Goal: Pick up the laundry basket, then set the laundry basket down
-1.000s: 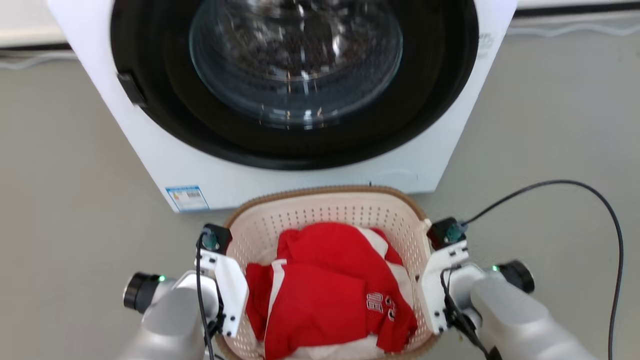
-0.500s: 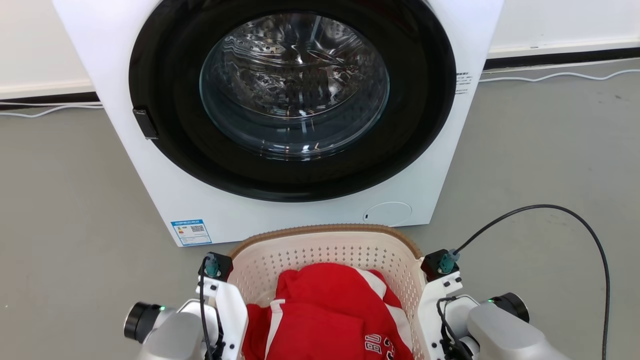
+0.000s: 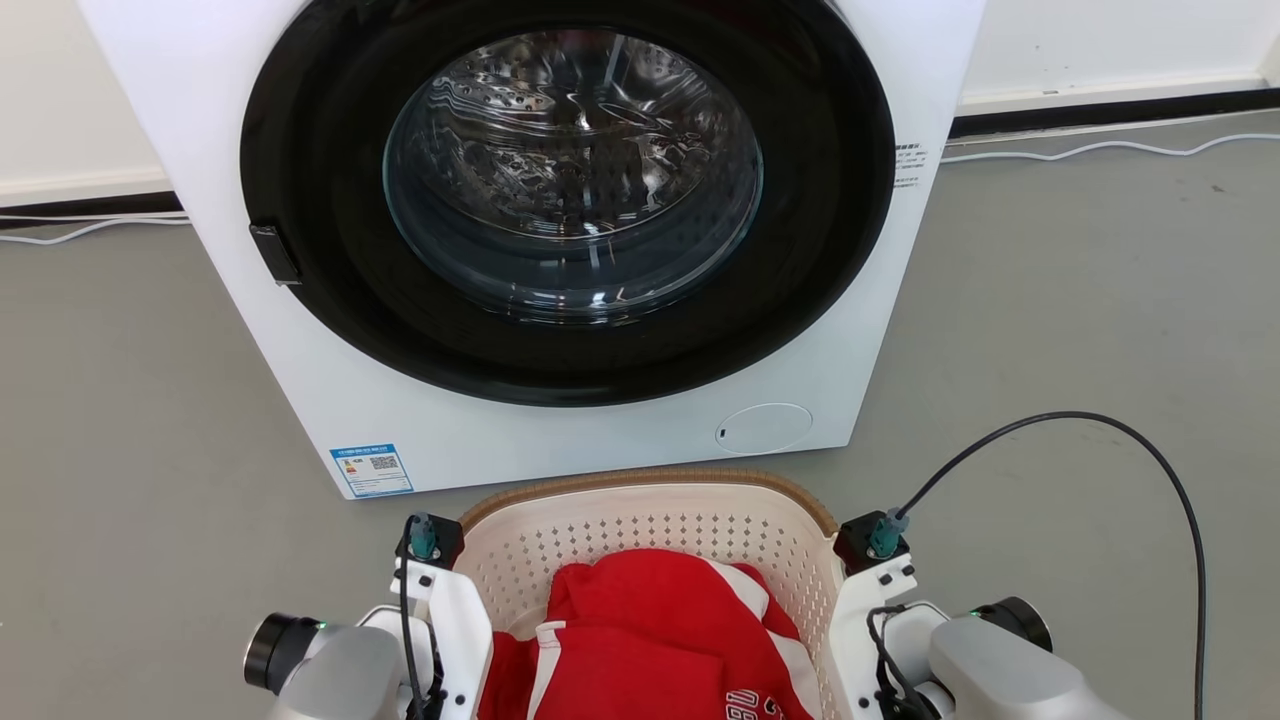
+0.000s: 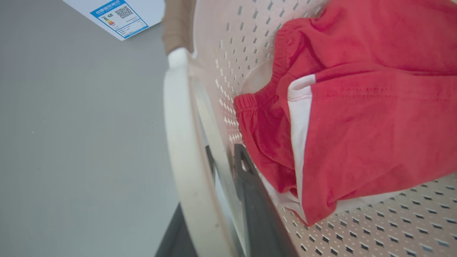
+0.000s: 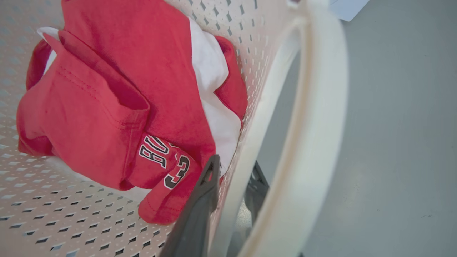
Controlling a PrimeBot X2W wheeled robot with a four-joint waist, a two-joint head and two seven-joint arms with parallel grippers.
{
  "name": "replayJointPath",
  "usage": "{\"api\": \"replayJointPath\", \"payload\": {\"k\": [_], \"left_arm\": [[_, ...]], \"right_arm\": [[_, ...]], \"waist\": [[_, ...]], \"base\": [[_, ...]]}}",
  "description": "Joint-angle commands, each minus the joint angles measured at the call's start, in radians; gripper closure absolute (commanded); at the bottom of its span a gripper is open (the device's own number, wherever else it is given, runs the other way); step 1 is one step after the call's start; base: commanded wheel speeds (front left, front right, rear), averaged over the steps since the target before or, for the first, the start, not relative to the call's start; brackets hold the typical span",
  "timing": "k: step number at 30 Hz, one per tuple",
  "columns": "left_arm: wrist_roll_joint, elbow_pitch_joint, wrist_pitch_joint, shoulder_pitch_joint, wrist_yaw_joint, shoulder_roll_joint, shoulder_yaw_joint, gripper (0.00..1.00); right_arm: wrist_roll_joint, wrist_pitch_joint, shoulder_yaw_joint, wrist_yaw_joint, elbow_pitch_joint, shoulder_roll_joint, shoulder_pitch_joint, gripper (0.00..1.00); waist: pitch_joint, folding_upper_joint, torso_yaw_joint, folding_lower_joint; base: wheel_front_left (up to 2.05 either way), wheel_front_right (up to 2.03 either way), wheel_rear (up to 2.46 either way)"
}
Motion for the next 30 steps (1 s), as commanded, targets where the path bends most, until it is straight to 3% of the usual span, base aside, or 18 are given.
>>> {"api": "replayJointPath", "payload": {"k": [1, 30], "left_arm": [[-0.002, -0.031, 0.002, 0.000, -0.012, -0.003, -0.005, 1.00], [-0.112, -0.024, -0.001, -0.017, -0.012, 0.026, -0.117, 1.00]], "right_arm": [[0.008, -0.019, 0.014, 0.021, -0.044, 0.041, -0.038, 1.00], [0.114, -0.049, 0.133, 0.021, -0.039, 0.041, -0.087, 1.00]], "waist": [[0.000, 0.0000, 0.001, 0.0001], [-0.010, 0.0000, 0.000, 0.0001]], "base": [[0.00, 0.00, 0.00], [0.00, 0.00, 0.00]]}}
